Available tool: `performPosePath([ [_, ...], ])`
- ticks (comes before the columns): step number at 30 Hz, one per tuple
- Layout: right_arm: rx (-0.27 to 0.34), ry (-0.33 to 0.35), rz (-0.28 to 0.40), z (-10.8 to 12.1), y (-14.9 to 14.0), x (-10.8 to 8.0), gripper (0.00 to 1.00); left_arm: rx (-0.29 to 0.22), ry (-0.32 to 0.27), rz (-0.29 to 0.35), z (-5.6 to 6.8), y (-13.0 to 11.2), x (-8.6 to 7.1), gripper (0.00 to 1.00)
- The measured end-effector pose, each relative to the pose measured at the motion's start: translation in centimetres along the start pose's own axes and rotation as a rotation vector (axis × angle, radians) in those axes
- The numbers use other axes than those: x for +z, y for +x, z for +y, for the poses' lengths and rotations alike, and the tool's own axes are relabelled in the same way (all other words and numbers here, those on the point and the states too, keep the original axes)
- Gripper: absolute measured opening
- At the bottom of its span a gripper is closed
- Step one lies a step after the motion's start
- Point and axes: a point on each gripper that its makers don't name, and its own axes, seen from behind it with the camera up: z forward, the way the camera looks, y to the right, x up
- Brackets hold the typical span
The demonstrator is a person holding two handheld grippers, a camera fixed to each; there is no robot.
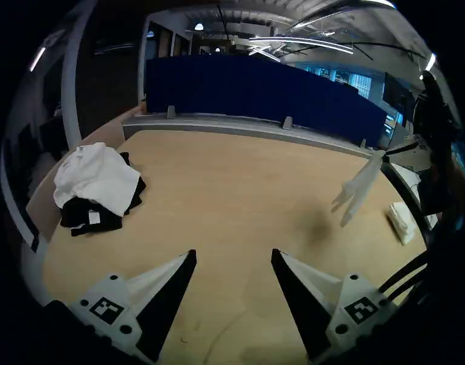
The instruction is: Fold towel
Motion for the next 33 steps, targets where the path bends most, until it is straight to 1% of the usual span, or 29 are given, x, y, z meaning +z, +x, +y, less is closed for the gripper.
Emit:
performPosePath([
  [11,0.034,-0.078,-0.013,8.0,-3.0,-4.6,0.04,0.008,0.011,0.004,0.4,0.9,0.3,0.91],
  [15,0.059,-0.103,-0.018,11.0,-4.6,-6.1,0.04,0.004,0.018,0.003,0.5,1.0,0.3,0.91],
  [20,0.084,-0.136,-0.032,14.9,-7.0,-7.8,0.04,0.002,0.028,-0.002,0.8,1.0,0.3,0.91],
  [25,0.098,-0.174,-0.062,18.5,-9.7,-9.8,0.04,0.005,0.036,-0.007,1.2,1.1,0.4,0.91],
  [33,0.126,-0.216,-0.105,23.0,-13.7,-12.3,0.04,0.006,0.039,-0.015,2.2,1.3,0.9,0.91],
])
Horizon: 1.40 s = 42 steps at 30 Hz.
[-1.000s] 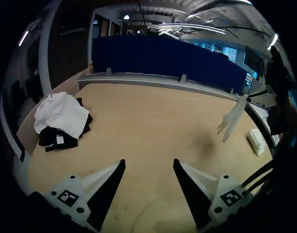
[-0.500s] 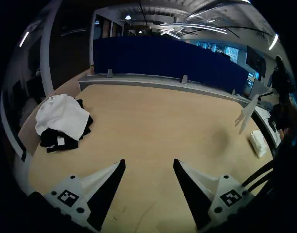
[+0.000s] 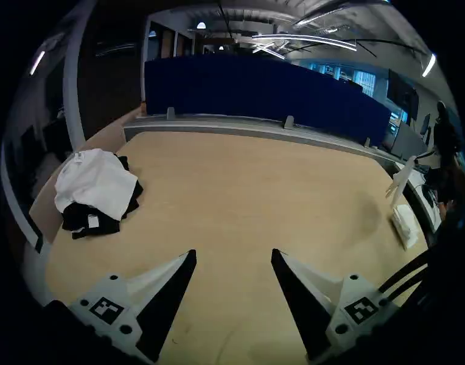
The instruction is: Fold towel
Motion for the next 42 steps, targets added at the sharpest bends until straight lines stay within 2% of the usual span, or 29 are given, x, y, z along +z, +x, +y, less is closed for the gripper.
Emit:
performPosePath([
  [6,0.028,-0.021,-0.029,2.9,-2.6,-0.3,0.04,0.022,-0.004,-0.005,1.1,0.3,0.3,0.91],
  [11,0.057,-0.024,-0.037,3.8,-4.2,-0.5,0.04,0.039,-0.013,-0.007,2.1,0.6,0.6,0.92],
  [18,0.065,-0.029,-0.059,4.2,-6.7,-2.0,0.04,0.052,-0.032,-0.007,3.3,1.1,0.9,0.91],
  [27,0.067,-0.055,-0.134,4.7,-12.0,-4.7,0.04,0.075,-0.057,-0.010,4.5,1.2,0.9,0.91],
  [34,0.101,-0.077,-0.194,4.2,-17.1,-6.3,0.04,0.093,-0.071,-0.014,5.2,1.1,0.8,0.91],
  [42,0.157,-0.108,-0.261,3.8,-22.4,-6.8,0.04,0.108,-0.077,-0.020,5.8,0.6,0.8,0.91],
])
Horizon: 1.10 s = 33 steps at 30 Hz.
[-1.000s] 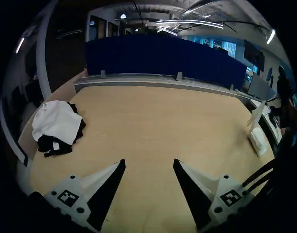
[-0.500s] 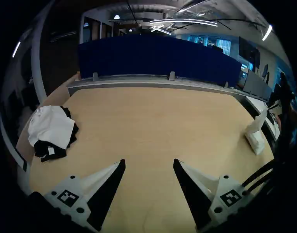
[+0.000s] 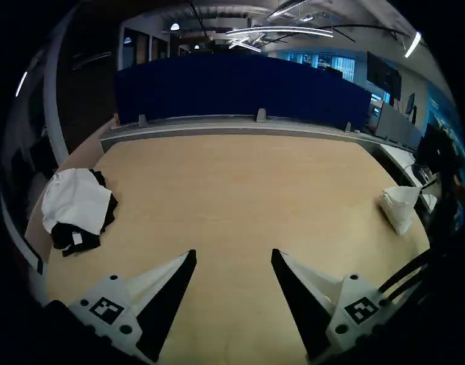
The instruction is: Fold towel
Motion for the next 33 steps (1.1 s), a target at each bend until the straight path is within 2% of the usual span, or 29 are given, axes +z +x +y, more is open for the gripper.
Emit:
performPosePath([
  [8,0.083,-0.033,-0.066,0.3,-4.3,1.2,0.04,0.004,0.007,-0.005,0.0,-0.3,0.0,0.91],
  [15,0.159,-0.050,-0.116,0.0,-7.1,3.1,0.04,0.009,0.018,-0.007,-0.1,-0.5,-0.2,0.91],
  [20,0.190,-0.063,-0.154,-0.3,-8.7,4.3,0.04,0.008,0.025,-0.006,-0.2,-0.5,-0.5,0.91],
  [29,0.228,-0.083,-0.163,-0.5,-9.1,5.1,0.04,0.015,0.032,-0.007,-0.3,-0.5,-0.6,0.91],
  [33,0.254,-0.100,-0.145,-0.5,-9.0,5.0,0.09,0.010,0.031,-0.005,-0.2,-0.4,-0.6,0.91],
])
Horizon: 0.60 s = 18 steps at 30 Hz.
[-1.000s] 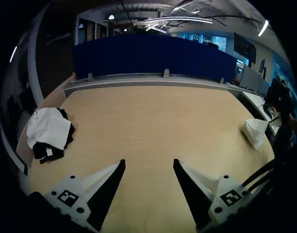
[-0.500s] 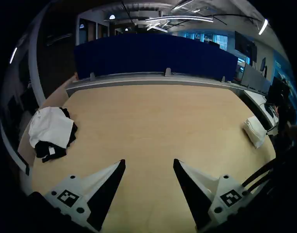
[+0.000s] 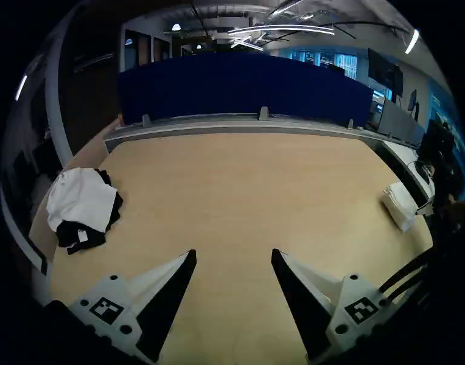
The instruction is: Fold towel
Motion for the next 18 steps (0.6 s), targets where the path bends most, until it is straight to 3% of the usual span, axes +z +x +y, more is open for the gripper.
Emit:
performPosePath([
  [4,0.029,-0.021,0.024,0.2,-0.1,-0.4,0.27,-0.004,-0.002,0.003,0.0,0.1,0.0,0.91],
  [9,0.053,-0.050,0.051,0.5,-0.2,-1.1,0.57,-0.005,-0.005,0.004,0.0,0.2,0.1,0.91],
  [18,0.065,-0.095,0.091,0.5,0.3,-1.9,0.83,-0.007,-0.015,0.011,-0.1,0.2,0.0,0.91],
])
